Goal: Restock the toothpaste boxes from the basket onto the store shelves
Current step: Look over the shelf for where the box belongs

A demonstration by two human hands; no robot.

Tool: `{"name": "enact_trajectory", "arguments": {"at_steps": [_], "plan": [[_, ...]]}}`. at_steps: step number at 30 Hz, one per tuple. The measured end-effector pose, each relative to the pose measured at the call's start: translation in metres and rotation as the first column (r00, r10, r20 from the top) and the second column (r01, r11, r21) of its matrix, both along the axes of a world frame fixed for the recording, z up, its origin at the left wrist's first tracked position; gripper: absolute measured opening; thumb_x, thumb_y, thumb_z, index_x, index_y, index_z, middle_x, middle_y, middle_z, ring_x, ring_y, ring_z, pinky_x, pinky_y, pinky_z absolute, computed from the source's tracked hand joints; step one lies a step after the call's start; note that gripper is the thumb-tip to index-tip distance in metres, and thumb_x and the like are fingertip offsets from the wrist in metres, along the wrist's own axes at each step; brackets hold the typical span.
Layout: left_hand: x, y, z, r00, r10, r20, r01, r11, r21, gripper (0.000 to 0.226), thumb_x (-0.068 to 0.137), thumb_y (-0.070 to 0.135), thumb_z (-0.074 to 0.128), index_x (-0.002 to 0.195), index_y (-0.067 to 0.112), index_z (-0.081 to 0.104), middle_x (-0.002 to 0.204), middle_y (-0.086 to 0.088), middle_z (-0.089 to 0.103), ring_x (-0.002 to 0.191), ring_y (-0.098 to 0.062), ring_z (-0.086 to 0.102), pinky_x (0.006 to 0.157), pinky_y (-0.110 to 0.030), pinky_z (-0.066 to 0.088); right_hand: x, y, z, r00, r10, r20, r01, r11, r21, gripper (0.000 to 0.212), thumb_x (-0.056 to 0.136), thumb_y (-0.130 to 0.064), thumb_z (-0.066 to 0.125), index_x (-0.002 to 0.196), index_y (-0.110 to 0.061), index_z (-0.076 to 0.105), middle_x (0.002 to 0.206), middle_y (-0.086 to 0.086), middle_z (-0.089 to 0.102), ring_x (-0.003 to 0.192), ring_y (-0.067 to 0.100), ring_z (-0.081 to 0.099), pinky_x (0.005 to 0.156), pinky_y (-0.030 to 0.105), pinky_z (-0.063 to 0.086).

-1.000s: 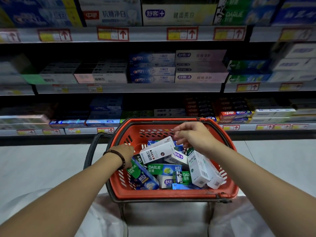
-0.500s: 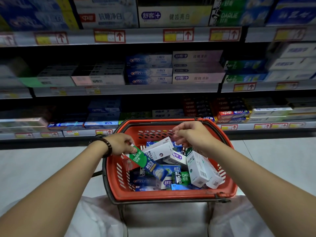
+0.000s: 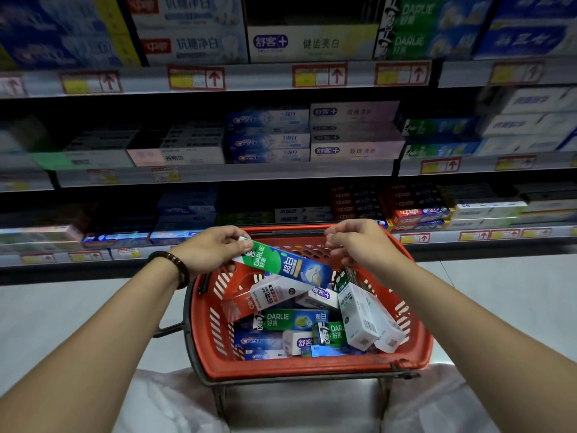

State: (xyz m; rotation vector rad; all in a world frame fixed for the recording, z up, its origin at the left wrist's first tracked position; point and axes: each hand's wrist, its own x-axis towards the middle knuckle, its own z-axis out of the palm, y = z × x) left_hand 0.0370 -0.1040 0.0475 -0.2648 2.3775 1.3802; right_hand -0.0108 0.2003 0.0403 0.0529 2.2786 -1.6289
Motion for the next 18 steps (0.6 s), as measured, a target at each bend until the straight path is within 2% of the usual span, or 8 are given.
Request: {"name": "enact_trajectory", "arguments": {"at_steps": [6,11,14,18], "plan": [[0.001,0.006,0.011,0.991,0.119,-0.063,-0.107,0.979,0.172,0.014,0.106,0.028,0.057,0.113,0.021,0.066,0.092,0.006,0.071,0.066,-0.010,0.063,0.052,-0.019,0.044,-0.008,0.006,0.009,0.998,-0.063,-0.024,0.063,0.998,-0.020,0.006,0.095,-0.017,0.072,0.098,-0.017,0.078,0.099,0.011,0.081,0.077,0.017,0.068,0.068,0.034,0.053],[-0.001,0.011,0.019,0.981,0.166,-0.100,-0.135,0.955,0.262,0.020,0.106,0.029,0.056,0.117,0.015,0.065,0.104,-0.003,0.069,0.067,-0.012,0.061,0.053,-0.019,0.041,-0.004,0.009,0.022,0.998,-0.055,-0.018,0.052,0.987,-0.153,0.010,0.100,-0.016,0.069,0.105,-0.015,0.077,0.097,0.013,0.079,0.081,0.025,0.074,0.067,0.034,0.057],[-0.004,0.013,0.026,0.968,0.216,-0.130,-0.162,0.928,0.337,0.019,0.107,0.029,0.055,0.114,0.017,0.066,0.104,-0.006,0.069,0.066,-0.011,0.059,0.055,-0.021,0.040,-0.002,0.012,0.028,0.998,-0.057,-0.040,0.046,0.970,-0.238,0.015,0.100,-0.012,0.069,0.111,-0.018,0.077,0.106,0.018,0.077,0.084,0.034,0.075,0.066,0.035,0.061],[-0.005,0.018,0.038,0.952,0.266,-0.151,-0.187,0.896,0.402,0.018,0.106,0.029,0.055,0.115,0.018,0.067,0.104,-0.010,0.070,0.066,-0.010,0.058,0.058,-0.024,0.040,-0.002,0.013,0.031,0.986,-0.092,-0.136,0.041,0.940,-0.338,0.025,0.099,-0.003,0.069,0.118,-0.018,0.076,0.112,0.021,0.074,0.096,0.031,0.078,0.071,0.042,0.064]]}}
